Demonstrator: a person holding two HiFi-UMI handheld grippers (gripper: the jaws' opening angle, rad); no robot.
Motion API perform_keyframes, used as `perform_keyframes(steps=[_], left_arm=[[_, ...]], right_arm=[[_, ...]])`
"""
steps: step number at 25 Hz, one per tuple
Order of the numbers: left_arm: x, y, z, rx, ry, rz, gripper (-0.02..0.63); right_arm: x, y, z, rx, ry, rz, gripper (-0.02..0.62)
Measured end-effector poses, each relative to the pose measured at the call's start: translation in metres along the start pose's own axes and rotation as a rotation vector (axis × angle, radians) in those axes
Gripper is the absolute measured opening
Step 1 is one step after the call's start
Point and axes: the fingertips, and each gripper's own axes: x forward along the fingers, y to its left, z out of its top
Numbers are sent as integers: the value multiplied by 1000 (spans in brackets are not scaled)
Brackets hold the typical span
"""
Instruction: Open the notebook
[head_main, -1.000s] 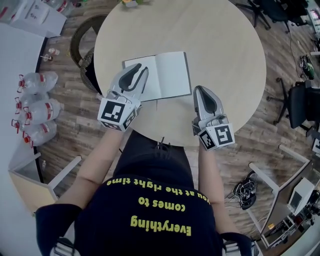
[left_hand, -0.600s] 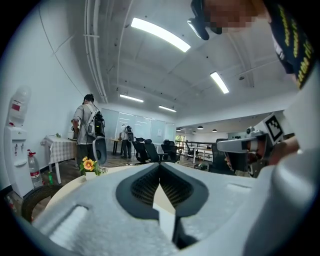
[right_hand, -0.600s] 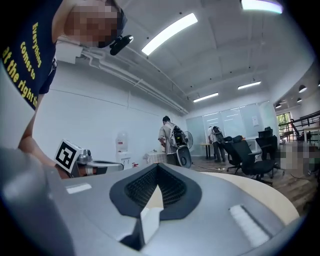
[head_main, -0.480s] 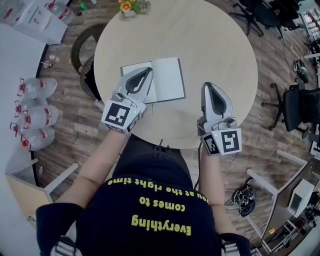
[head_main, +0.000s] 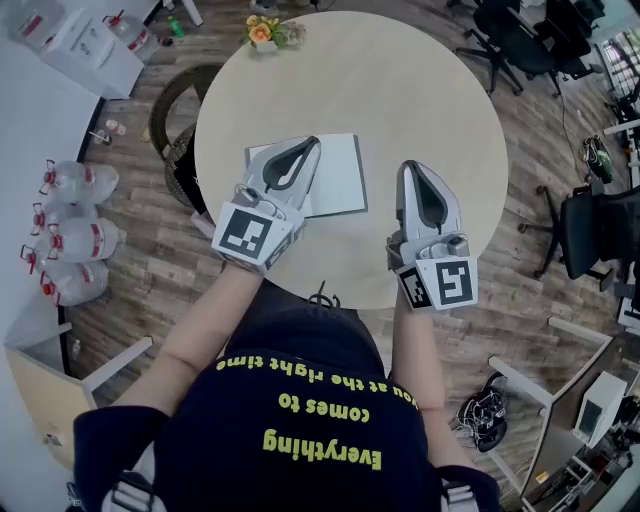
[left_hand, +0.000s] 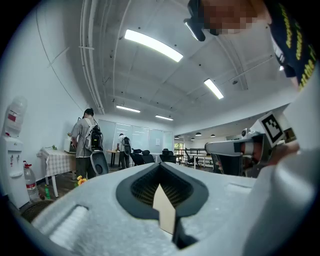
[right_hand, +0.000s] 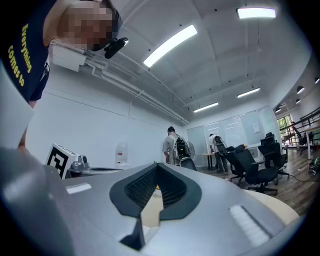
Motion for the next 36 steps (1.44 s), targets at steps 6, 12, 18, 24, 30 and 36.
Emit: perform_keyframes(steps=[6, 12, 18, 24, 30, 36], left_arm=[[1, -2, 14, 26, -30, 6, 2], [-3, 2, 13, 28, -13, 15, 2], [-3, 5, 13, 29, -11, 18, 2], [-3, 10, 10, 27, 17, 34, 2], [-1, 13, 12, 29, 20, 38, 2], [-1, 20, 10, 24, 26, 49, 2]], right_arm=[[-2, -2, 3, 8, -10, -14, 11], [-1, -1, 4, 8, -12, -22, 11], [-1, -1, 5, 5, -10, -20, 11], [2, 0, 3, 1, -4, -16, 11], [6, 1, 4, -5, 1, -9, 11], [12, 3, 3, -8, 4, -4, 11]])
